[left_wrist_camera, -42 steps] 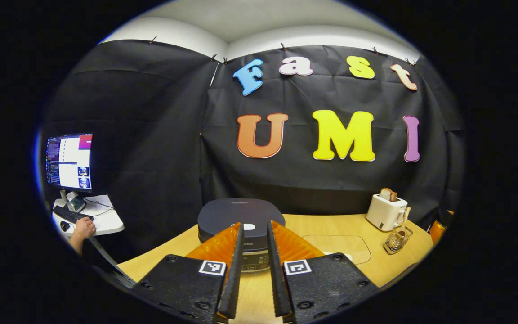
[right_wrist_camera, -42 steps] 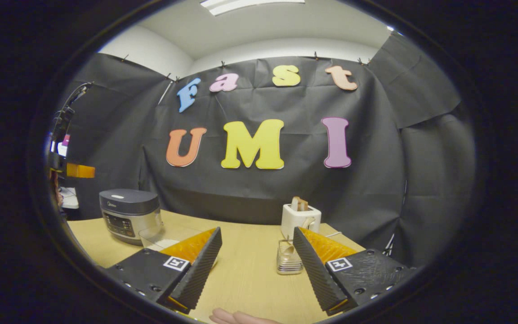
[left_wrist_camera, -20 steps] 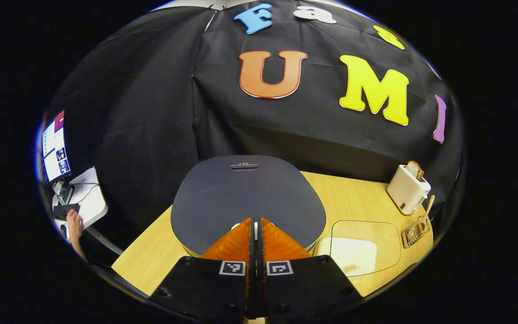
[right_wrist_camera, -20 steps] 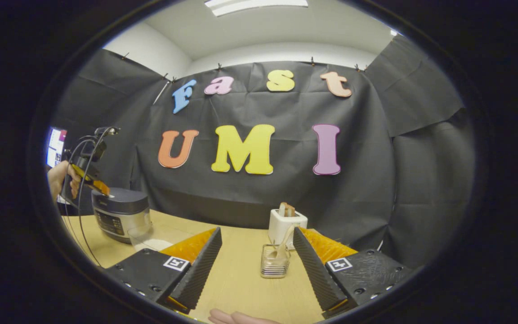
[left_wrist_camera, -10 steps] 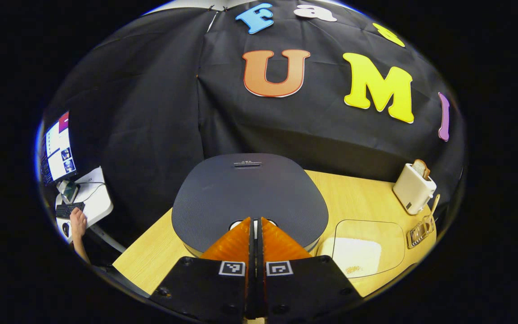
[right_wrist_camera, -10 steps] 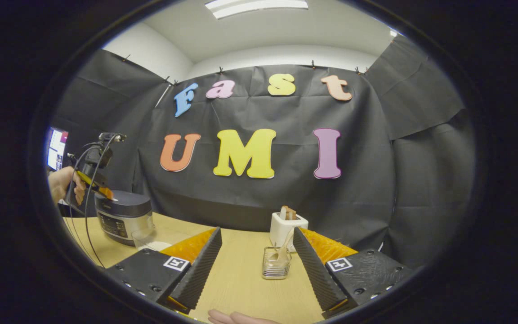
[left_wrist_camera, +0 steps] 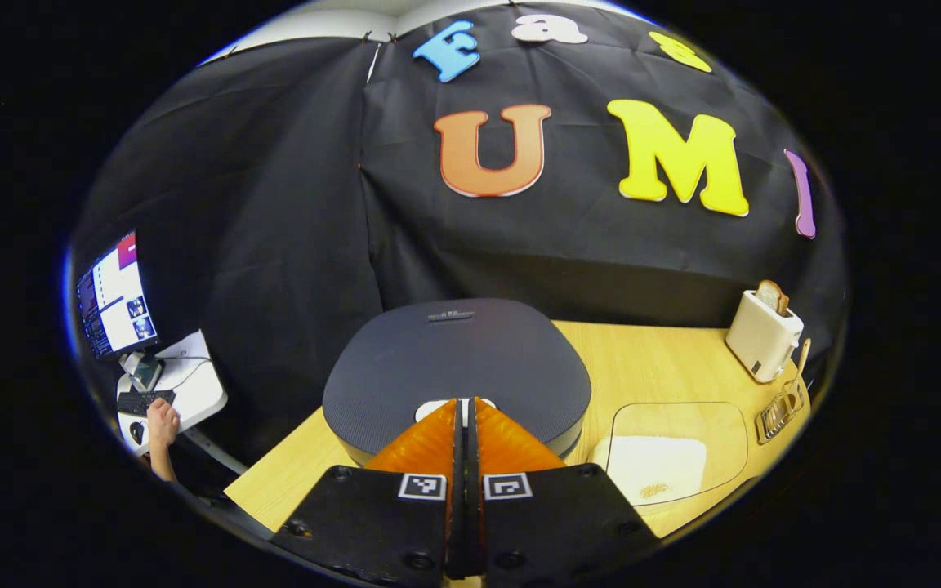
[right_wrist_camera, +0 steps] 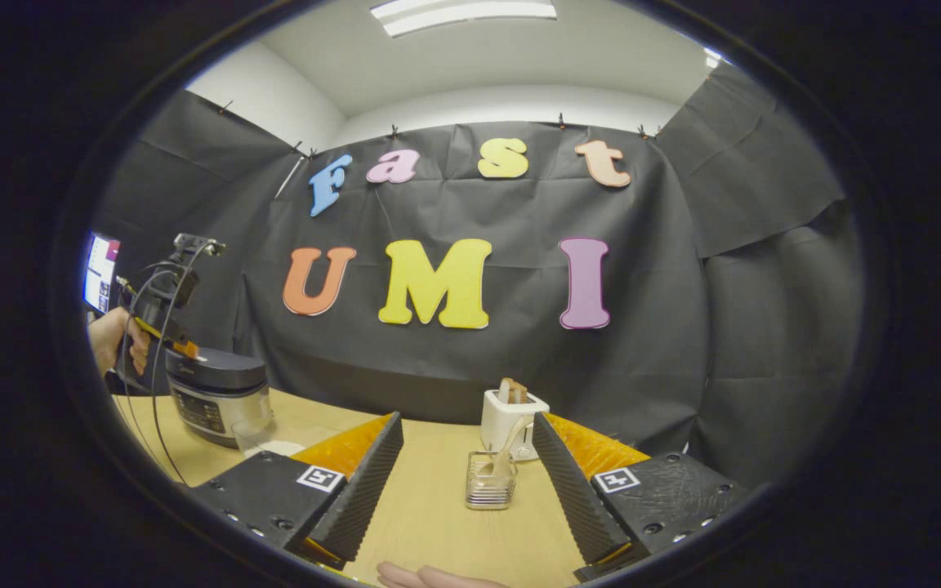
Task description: Close the left gripper, press the button to open the rice cooker; take a wooden spoon from the chopstick holder with the right hand, scoop a spoonful of rice and pour it into the rice cooker, then put the wooden spoon back into the chopstick holder.
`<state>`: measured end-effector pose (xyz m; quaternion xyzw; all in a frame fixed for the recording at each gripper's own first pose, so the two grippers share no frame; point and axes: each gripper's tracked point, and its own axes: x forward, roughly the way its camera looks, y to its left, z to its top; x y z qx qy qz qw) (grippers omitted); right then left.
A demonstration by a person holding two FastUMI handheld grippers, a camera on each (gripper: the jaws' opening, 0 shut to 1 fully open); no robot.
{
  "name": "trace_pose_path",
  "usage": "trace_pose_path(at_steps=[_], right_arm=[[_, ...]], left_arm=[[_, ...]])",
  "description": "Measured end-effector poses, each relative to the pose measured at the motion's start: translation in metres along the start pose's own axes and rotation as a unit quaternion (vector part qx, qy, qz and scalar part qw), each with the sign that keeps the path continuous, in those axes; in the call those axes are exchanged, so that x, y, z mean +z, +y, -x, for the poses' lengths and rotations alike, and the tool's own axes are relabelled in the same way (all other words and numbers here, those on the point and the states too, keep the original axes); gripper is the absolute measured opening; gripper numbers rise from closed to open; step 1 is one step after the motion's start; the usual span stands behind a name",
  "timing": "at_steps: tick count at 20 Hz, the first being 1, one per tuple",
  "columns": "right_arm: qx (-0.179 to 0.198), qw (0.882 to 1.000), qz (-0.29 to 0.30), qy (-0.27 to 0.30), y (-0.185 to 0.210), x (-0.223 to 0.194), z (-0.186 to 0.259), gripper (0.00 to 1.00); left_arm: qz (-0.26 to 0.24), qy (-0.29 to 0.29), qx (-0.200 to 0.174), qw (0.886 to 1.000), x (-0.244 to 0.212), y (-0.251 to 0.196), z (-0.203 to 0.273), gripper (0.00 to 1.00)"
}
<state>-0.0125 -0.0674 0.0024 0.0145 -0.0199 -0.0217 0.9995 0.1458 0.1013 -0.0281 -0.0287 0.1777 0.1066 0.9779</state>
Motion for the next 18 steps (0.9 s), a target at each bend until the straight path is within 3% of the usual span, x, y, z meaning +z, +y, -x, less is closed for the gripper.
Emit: trace_pose_path(at_steps=[2, 4, 8, 10, 13, 14, 18], right_arm=[[-0.003, 1.0, 0.003, 0.001, -0.001, -0.001, -0.001, 0.97], [-0.003, 1.0, 0.003, 0.002, -0.001, -0.001, -0.001, 0.97], [-0.013, 1.0, 0.005, -0.006, -0.008, 0.003, 0.0, 0.97], [-0.015, 1.0, -0.008, -0.004, -0.011, 0.002, -0.002, 0.95], [-0.039, 0.999, -0.017, 0.004, -0.032, -0.002, -0.009, 0.97], [-0.045, 0.999, -0.018, 0.009, -0.037, -0.006, -0.01, 0.93], [-0.047, 0.998, -0.032, 0.03, -0.05, -0.02, -0.019, 0.97]], left_arm=[[0.003, -0.027, 0.006, 1.0, 0.014, 0.001, 0.016, 0.03], [0.013, -0.029, -0.025, 0.999, 0.017, -0.015, 0.027, 0.03], [-0.012, -0.06, -0.026, 0.998, 0.023, -0.016, 0.044, 0.03], [0.002, -0.069, -0.047, 0.997, 0.022, -0.03, 0.052, 0.03], [0.008, -0.083, -0.053, 0.995, 0.02, -0.031, 0.067, 0.03], [0.009, -0.089, -0.06, 0.994, 0.017, -0.036, 0.071, 0.04], [0.001, -0.125, -0.089, 0.988, 0.002, -0.05, 0.089, 0.27]])
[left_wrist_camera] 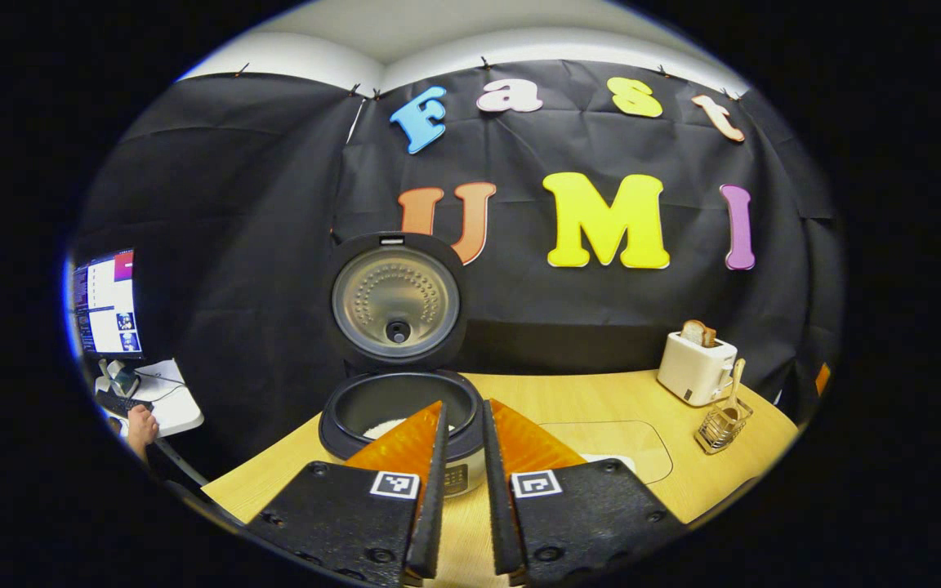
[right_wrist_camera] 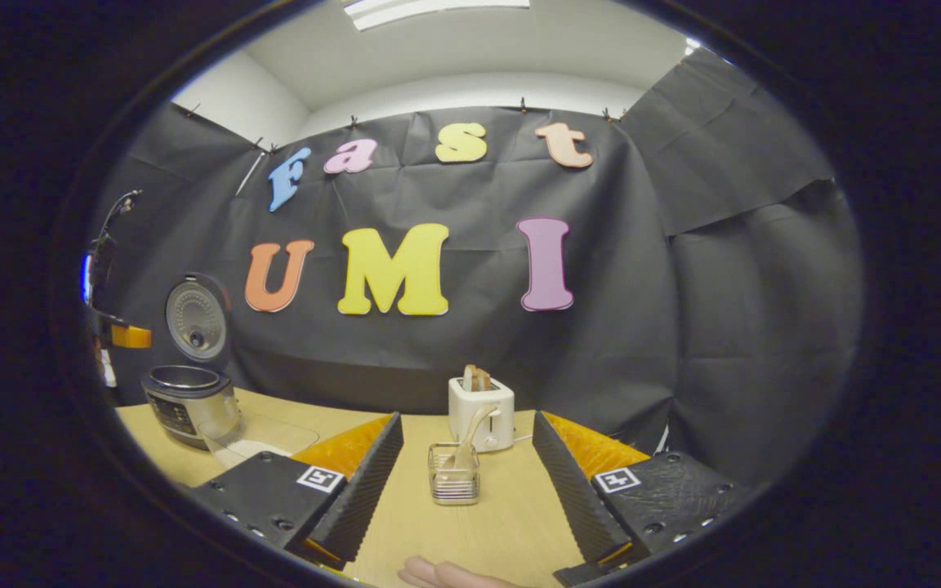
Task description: Close the left gripper, press the button to open the rice cooker; take a wooden spoon from the chopstick holder with the right hand, scoop a spoonful of rice and pour it into the rice cooker, then put the wooden spoon back into the chopstick holder.
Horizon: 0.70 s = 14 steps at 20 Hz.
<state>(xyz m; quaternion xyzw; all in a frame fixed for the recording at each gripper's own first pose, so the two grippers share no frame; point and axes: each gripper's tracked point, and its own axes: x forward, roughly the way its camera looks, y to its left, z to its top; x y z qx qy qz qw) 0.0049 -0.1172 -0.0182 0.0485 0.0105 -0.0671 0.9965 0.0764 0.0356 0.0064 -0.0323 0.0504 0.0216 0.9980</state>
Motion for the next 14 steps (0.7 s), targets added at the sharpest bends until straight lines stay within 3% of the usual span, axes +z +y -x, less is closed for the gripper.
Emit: trace_pose_path(at_steps=[1, 3, 4, 6, 10, 14], right_arm=[[0.0, 1.0, 0.001, 0.003, -0.003, -0.001, -0.003, 0.95], [-0.006, 1.0, 0.01, 0.012, -0.012, -0.007, -0.01, 0.97], [-0.008, 1.0, 0.012, 0.015, -0.016, -0.008, -0.015, 0.95], [-0.005, 1.0, 0.01, 0.021, -0.019, -0.01, -0.026, 0.95], [0.015, 0.999, 0.017, 0.049, -0.016, -0.024, -0.063, 0.95], [0.03, 0.996, 0.018, 0.083, -0.003, -0.028, -0.109, 0.97]], left_arm=[[0.002, -0.003, -0.002, 1.0, -0.006, -0.004, 0.004, 0.35], [0.006, -0.002, -0.012, 1.0, -0.017, -0.014, 0.013, 0.6], [0.002, -0.004, -0.016, 1.0, -0.02, -0.018, 0.017, 0.6], [-0.005, -0.005, -0.017, 1.0, -0.029, -0.023, 0.023, 0.86], [0.008, -0.003, -0.05, 0.999, -0.048, -0.04, 0.034, 0.95], [0.003, -0.005, -0.042, 0.999, -0.055, -0.029, 0.039, 0.95]])
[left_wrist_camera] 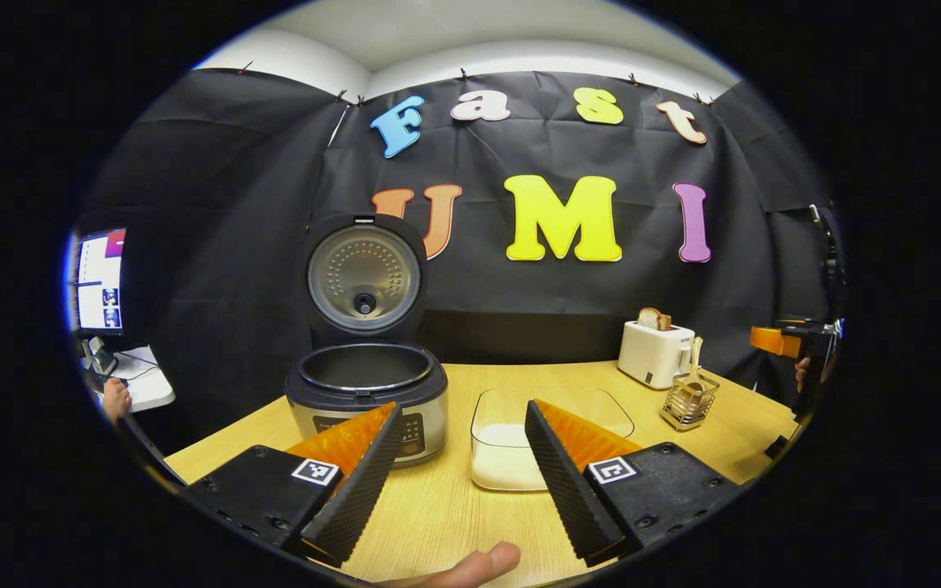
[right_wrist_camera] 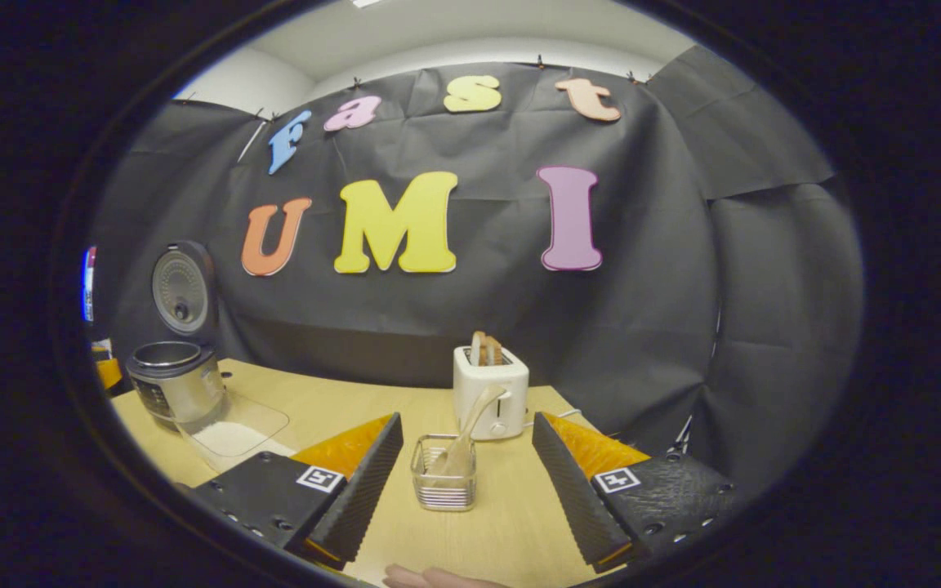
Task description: Close the left gripper, press the button to open the rice cooker; take a wooden spoon from the chopstick holder with the right hand, scoop a spoonful of rice and pour it into the rice cooker, then put the wooden spoon back into the chopstick holder.
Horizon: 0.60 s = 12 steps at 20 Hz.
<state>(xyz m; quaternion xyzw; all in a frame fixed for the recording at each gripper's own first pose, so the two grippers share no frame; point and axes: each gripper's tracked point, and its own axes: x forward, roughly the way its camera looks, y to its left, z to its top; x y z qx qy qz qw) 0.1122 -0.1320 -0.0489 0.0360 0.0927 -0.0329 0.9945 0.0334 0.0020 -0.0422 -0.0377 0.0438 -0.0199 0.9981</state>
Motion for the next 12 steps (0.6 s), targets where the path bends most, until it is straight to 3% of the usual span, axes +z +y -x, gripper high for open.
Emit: trace_pose_path(at_steps=[4, 9, 12], right_arm=[[-0.007, 0.999, 0.013, 0.037, 0.002, -0.007, -0.053, 0.95], [-0.009, 0.995, 0.012, 0.096, 0.0, -0.033, -0.112, 0.96], [-0.014, 0.992, 0.014, 0.121, 0.001, -0.041, -0.146, 0.95]], left_arm=[[0.015, 0.012, 0.006, 1.0, -0.01, 0.009, -0.008, 0.95], [-0.011, 0.01, 0.029, 0.999, -0.013, 0.023, -0.014, 0.95], [0.002, 0.01, 0.011, 1.0, -0.014, 0.011, -0.015, 0.95]])
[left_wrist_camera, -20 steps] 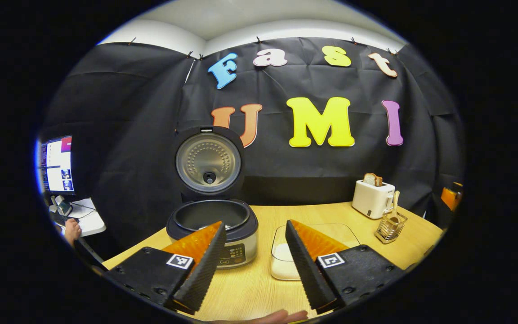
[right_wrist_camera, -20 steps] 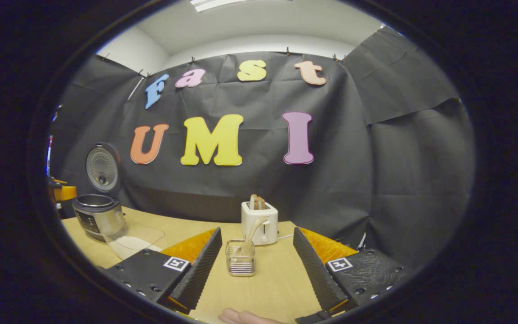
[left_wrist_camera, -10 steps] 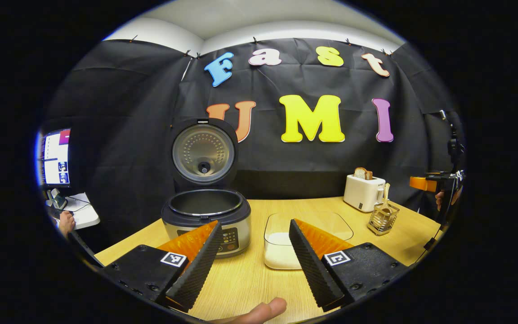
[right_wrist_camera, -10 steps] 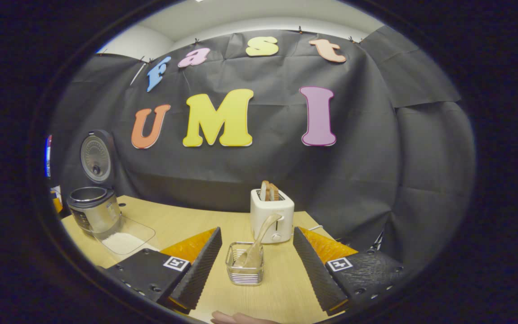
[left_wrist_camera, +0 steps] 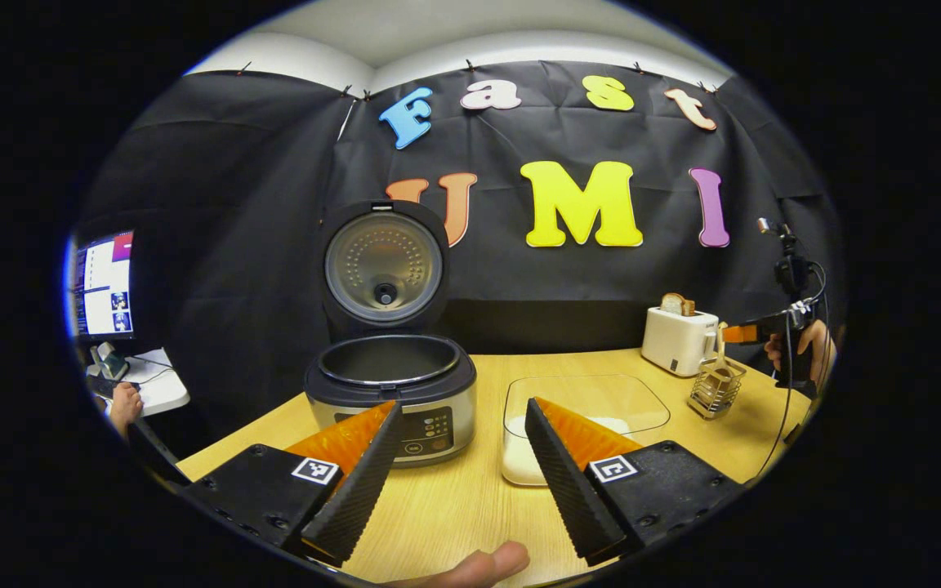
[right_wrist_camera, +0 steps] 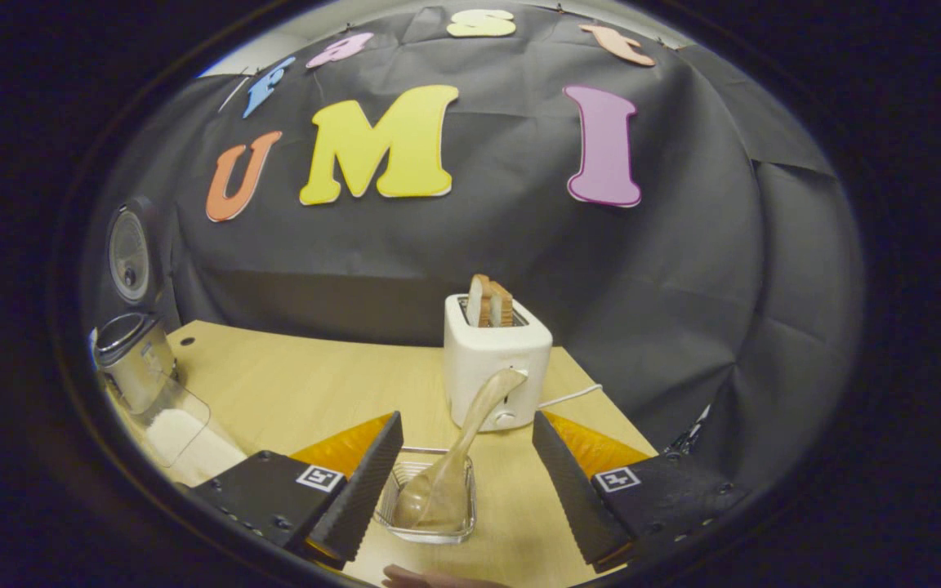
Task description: Close the left gripper, press the button to open the rice cooker; take a wooden spoon from the chopstick holder with the right hand, scoop a spoonful of rice and pour it into the rice cooker, then put the wooden spoon back into the chopstick holder.
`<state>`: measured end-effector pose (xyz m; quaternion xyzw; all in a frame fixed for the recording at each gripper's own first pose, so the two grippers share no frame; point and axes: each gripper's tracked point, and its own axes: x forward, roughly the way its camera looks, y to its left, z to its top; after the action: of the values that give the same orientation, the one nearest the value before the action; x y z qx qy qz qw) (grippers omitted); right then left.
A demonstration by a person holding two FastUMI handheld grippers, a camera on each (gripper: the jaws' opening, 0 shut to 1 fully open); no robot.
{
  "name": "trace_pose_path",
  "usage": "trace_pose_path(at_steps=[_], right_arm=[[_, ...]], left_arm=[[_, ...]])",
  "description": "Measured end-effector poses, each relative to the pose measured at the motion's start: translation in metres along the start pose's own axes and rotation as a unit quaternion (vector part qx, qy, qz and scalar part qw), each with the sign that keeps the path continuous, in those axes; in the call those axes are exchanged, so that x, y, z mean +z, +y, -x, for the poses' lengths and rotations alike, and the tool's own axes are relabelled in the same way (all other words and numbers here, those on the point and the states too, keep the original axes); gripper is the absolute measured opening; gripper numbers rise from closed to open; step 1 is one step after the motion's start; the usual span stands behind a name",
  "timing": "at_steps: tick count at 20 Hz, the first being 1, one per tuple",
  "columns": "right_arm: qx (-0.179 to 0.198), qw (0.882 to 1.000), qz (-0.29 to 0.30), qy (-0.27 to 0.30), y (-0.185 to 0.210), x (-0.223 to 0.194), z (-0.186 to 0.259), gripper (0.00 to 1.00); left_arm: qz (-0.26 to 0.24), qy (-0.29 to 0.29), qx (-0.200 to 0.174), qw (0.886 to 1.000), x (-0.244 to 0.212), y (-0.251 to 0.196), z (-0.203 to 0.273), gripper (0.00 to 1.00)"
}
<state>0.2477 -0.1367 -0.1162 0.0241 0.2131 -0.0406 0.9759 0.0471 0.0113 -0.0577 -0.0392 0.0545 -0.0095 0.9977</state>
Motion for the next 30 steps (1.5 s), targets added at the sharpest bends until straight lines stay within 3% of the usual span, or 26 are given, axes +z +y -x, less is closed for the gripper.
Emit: trace_pose_path(at_steps=[7, 8, 9, 12, 19, 20, 22, 24, 30], right_arm=[[0.008, 0.996, -0.035, 0.076, 0.005, -0.012, -0.058, 0.95], [0.011, 0.995, -0.045, 0.088, 0.007, -0.012, -0.066, 0.95], [0.012, 0.993, -0.052, 0.101, 0.008, -0.014, -0.074, 0.95], [0.019, 0.988, -0.071, 0.133, 0.011, -0.019, -0.092, 0.95], [0.005, 0.984, -0.096, 0.151, 0.001, -0.021, -0.099, 0.47], [0.006, 0.985, -0.093, 0.149, 0.0, -0.019, -0.099, 0.35], [0.003, 0.986, -0.084, 0.146, -0.005, -0.015, -0.097, 0.35], [0.01, 0.985, -0.084, 0.148, 0.0, -0.013, -0.096, 0.24], [0.033, 0.983, -0.092, 0.156, 0.012, -0.006, -0.075, 0.08]], left_arm=[[-0.047, -0.018, 0.009, 0.999, 0.005, -0.003, 0.001, 0.95], [-0.054, -0.019, 0.01, 0.998, 0.004, -0.004, 0.001, 1.0], [-0.06, -0.017, 0.015, 0.998, 0.003, -0.002, -0.001, 0.95], [-0.052, -0.002, 0.037, 0.998, -0.005, 0.014, -0.004, 0.99], [-0.025, 0.003, 0.048, 0.999, -0.003, 0.026, -0.003, 0.99], [-0.023, 0.003, 0.046, 0.999, -0.003, 0.024, -0.004, 0.99], [-0.024, 0.005, 0.045, 0.999, -0.004, 0.024, -0.002, 0.99], [-0.024, 0.004, 0.046, 0.999, -0.003, 0.025, -0.001, 0.99], [-0.031, -0.01, 0.046, 0.998, 0.008, 0.026, 0.007, 0.99]])
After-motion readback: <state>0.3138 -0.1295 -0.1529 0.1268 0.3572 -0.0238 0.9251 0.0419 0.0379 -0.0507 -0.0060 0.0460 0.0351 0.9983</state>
